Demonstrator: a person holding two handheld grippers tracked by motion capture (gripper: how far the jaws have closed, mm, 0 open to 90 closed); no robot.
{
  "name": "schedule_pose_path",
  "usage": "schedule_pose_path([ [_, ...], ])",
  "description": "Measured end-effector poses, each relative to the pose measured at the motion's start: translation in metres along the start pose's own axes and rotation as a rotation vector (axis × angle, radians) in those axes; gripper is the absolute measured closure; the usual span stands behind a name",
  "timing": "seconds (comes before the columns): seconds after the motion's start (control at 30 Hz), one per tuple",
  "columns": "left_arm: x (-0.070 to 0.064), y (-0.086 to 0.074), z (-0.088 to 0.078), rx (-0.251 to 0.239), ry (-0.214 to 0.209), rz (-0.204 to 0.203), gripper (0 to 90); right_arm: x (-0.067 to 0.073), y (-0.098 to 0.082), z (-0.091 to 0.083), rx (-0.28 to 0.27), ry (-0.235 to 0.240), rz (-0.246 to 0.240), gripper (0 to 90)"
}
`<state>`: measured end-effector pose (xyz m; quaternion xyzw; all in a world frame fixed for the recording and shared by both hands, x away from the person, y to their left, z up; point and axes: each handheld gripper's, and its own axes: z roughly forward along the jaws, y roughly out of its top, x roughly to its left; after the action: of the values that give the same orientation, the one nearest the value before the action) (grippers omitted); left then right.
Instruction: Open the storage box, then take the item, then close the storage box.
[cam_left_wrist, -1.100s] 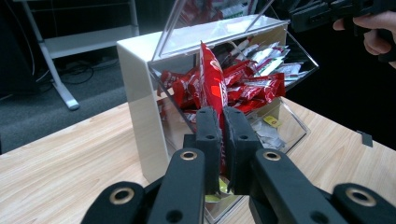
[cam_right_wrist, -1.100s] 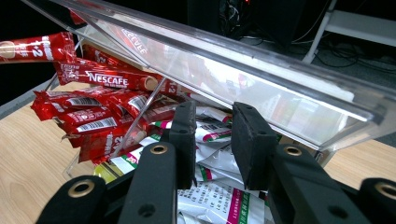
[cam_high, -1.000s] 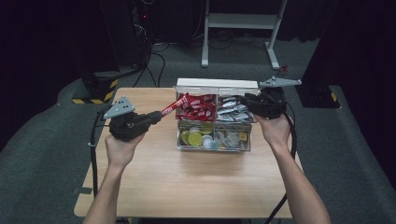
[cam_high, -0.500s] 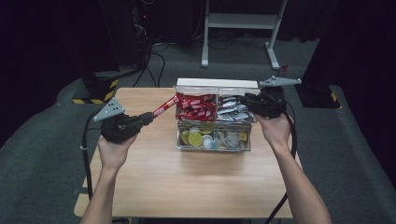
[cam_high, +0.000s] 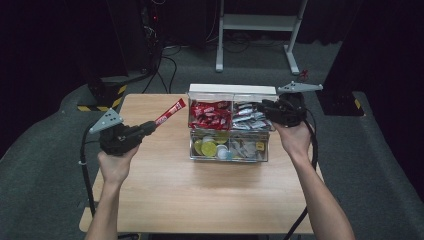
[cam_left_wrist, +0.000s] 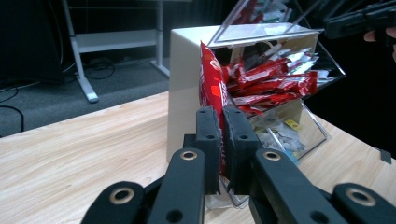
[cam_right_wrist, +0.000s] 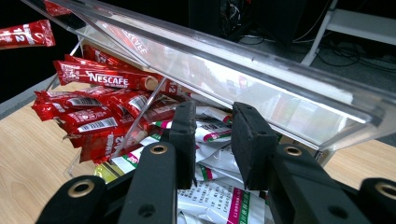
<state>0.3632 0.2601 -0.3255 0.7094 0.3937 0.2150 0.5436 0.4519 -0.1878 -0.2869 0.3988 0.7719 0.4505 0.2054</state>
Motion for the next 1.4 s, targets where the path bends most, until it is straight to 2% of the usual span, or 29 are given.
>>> schedule_pose_path([
  [0.07, 0.004, -0.003, 0.0, 0.0, 0.011, -0.017, 86.1, -0.001, 0.001, 0.0, 0.003, 0.003, 0.002, 70.2],
  [0.23, 0.007, -0.008, 0.001, 0.011, 0.036, -0.018, 86.1, 0.0, 0.001, -0.001, 0.0, -0.001, -0.002, 70.1],
  [0.5, 0.01, -0.011, 0.005, 0.018, 0.048, -0.039, 86.1, 0.0, 0.001, -0.001, 0.005, 0.003, -0.003, 70.1],
  [0.87, 0.01, -0.016, 0.012, 0.027, 0.062, -0.036, 86.0, 0.0, 0.002, -0.001, 0.008, 0.005, 0.002, 70.1],
  [1.17, 0.013, -0.022, 0.018, 0.051, 0.094, -0.035, 86.0, -0.001, 0.003, 0.0, 0.008, 0.007, 0.004, 70.1],
  [1.4, 0.017, -0.031, 0.023, 0.059, 0.115, -0.051, 86.0, -0.001, 0.003, 0.0, 0.011, 0.006, -0.001, 70.0],
])
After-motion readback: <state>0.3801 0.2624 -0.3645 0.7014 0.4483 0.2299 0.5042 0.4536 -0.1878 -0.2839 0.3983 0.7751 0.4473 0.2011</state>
